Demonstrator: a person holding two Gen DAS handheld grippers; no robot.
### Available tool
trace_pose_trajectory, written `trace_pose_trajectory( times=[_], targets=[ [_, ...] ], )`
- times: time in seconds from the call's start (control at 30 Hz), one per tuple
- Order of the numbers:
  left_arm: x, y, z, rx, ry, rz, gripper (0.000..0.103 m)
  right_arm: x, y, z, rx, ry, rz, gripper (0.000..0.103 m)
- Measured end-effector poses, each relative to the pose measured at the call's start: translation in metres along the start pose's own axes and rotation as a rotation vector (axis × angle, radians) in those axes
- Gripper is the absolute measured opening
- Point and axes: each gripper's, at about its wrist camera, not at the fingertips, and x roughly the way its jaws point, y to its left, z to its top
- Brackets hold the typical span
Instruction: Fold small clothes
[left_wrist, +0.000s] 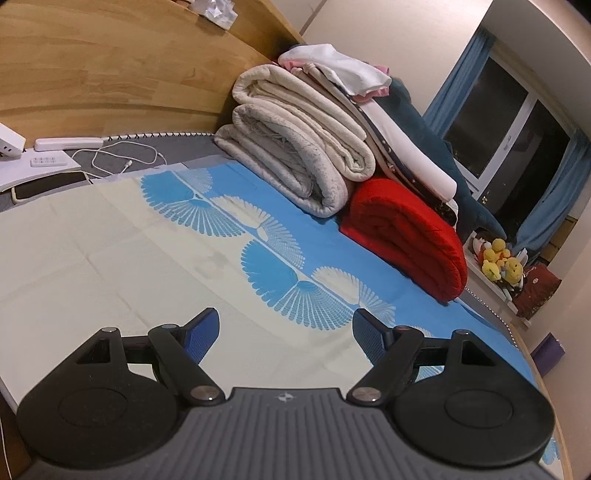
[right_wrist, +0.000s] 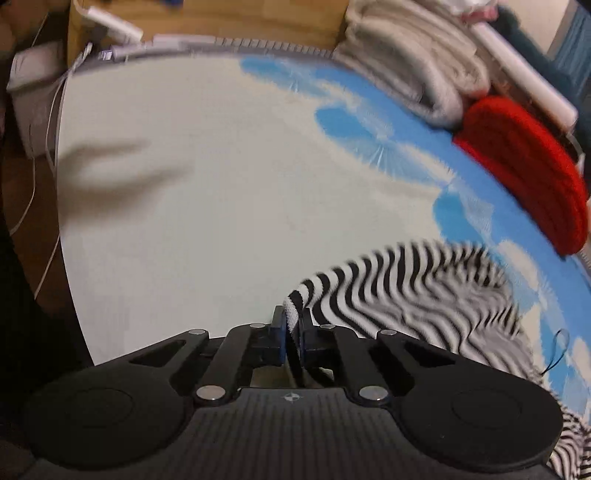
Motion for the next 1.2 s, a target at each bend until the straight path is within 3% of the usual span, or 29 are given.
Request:
trace_pose_trajectory(
  times=[0.2, 0.3, 0.37, 0.47, 0.6, 0.7, 0.77, 0.8, 0.9, 0.97, 1.03, 1.2],
  targets=[
    [0.001, -0.014, -0.004, 0.018, 0.005, -0.005, 0.083, -0.037, 0.002, 0.031, 0.085, -0.112, 0.063, 0.005],
    [0.002, -0.028, -0.007, 0.034, 0.010, -0.022, 0.083, -0.058, -0.020, 0.041, 0.242, -0.154, 0.062, 0.005],
    [0.003, -0.039, -0.011, 0.054, 0.013, -0.036, 0.083, -0.081, -0.052, 0.037, 0.413, -0.199, 0.038, 0.005],
    [0.002, -0.058, -0.018, 0.095, 0.020, -0.065, 0.083, -0.130, -0.110, 0.005, 0.666, -0.294, -0.025, 0.005],
    [0.002, -0.086, -0.030, 0.173, 0.029, -0.097, 0.083, -0.196, -0.181, -0.087, 1.003, -0.377, -0.191, 0.005],
    [0.004, -0.103, -0.039, 0.223, 0.037, -0.109, 0.083, -0.223, -0.217, -0.172, 1.202, -0.327, -0.363, 0.005],
    [0.009, -0.113, -0.046, 0.252, 0.056, -0.103, 0.083, -0.223, -0.235, -0.225, 1.300, -0.197, -0.466, 0.005],
    [0.011, -0.117, -0.049, 0.270, 0.065, -0.097, 0.083, -0.217, -0.244, -0.250, 1.350, -0.101, -0.489, 0.005],
    [0.016, -0.131, -0.059, 0.339, 0.087, -0.083, 0.083, -0.201, -0.268, -0.310, 1.518, 0.127, -0.442, 0.007],
    [0.018, -0.140, -0.067, 0.378, 0.103, -0.090, 0.083, -0.209, -0.276, -0.322, 1.555, 0.130, -0.437, 0.010],
    [0.020, -0.150, -0.076, 0.428, 0.123, -0.096, 0.083, -0.225, -0.286, -0.318, 1.530, 0.053, -0.419, 0.010],
    [0.026, -0.187, -0.111, 0.530, 0.213, -0.114, 0.083, -0.237, -0.335, -0.276, 1.298, -0.156, -0.217, 0.025]
  ],
)
